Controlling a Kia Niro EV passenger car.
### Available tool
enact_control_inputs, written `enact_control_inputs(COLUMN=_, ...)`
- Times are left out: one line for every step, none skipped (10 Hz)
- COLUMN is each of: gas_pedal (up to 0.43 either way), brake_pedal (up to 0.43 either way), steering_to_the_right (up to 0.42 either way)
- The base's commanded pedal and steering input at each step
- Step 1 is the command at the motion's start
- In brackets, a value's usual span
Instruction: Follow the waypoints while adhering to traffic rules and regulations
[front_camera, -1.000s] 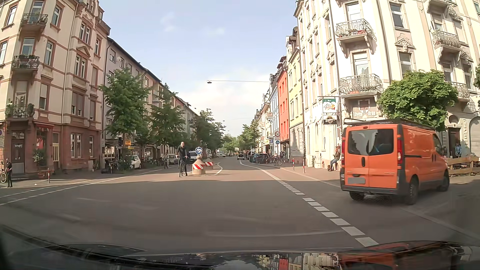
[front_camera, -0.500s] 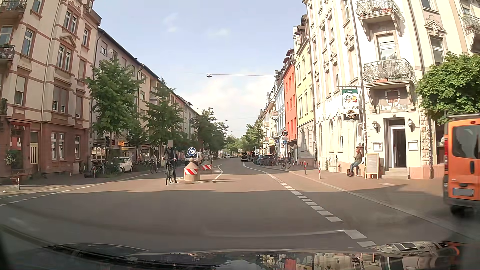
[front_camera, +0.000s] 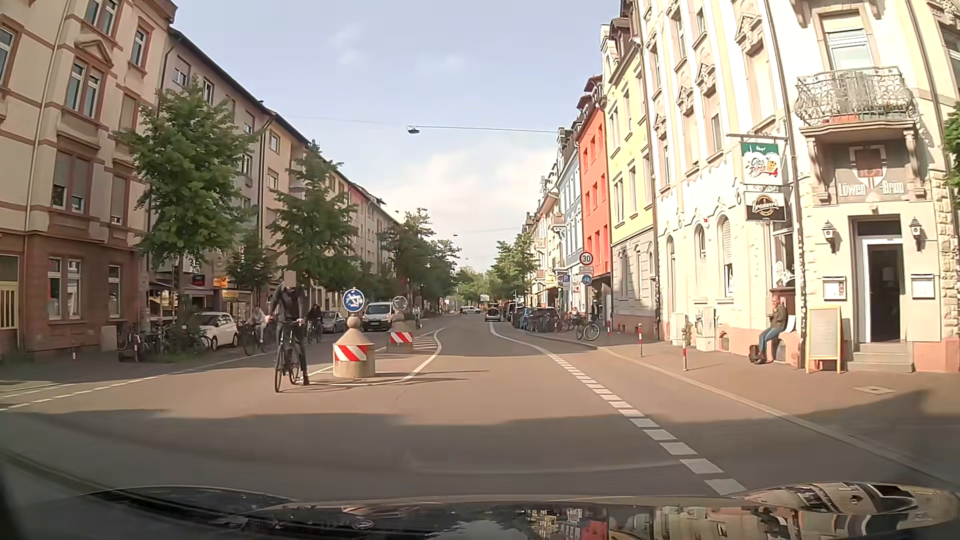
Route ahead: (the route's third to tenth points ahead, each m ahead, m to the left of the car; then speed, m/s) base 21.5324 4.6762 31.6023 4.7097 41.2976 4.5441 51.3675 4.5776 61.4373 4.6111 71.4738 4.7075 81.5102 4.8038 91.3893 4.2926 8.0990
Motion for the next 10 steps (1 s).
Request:
enact_control_inputs(gas_pedal=0.248, brake_pedal=0.000, steering_to_the_right=-0.008)
enact_control_inputs(gas_pedal=0.248, brake_pedal=0.000, steering_to_the_right=-0.008)
enact_control_inputs(gas_pedal=0.248, brake_pedal=0.000, steering_to_the_right=-0.008)
enact_control_inputs(gas_pedal=0.248, brake_pedal=0.000, steering_to_the_right=-0.009)
enact_control_inputs(gas_pedal=0.240, brake_pedal=0.000, steering_to_the_right=-0.009)
enact_control_inputs(gas_pedal=0.240, brake_pedal=0.000, steering_to_the_right=-0.009)
enact_control_inputs(gas_pedal=0.240, brake_pedal=0.000, steering_to_the_right=-0.012)
enact_control_inputs(gas_pedal=0.240, brake_pedal=0.000, steering_to_the_right=-0.015)
enact_control_inputs(gas_pedal=0.240, brake_pedal=0.000, steering_to_the_right=-0.018)
enact_control_inputs(gas_pedal=0.240, brake_pedal=0.000, steering_to_the_right=-0.021)
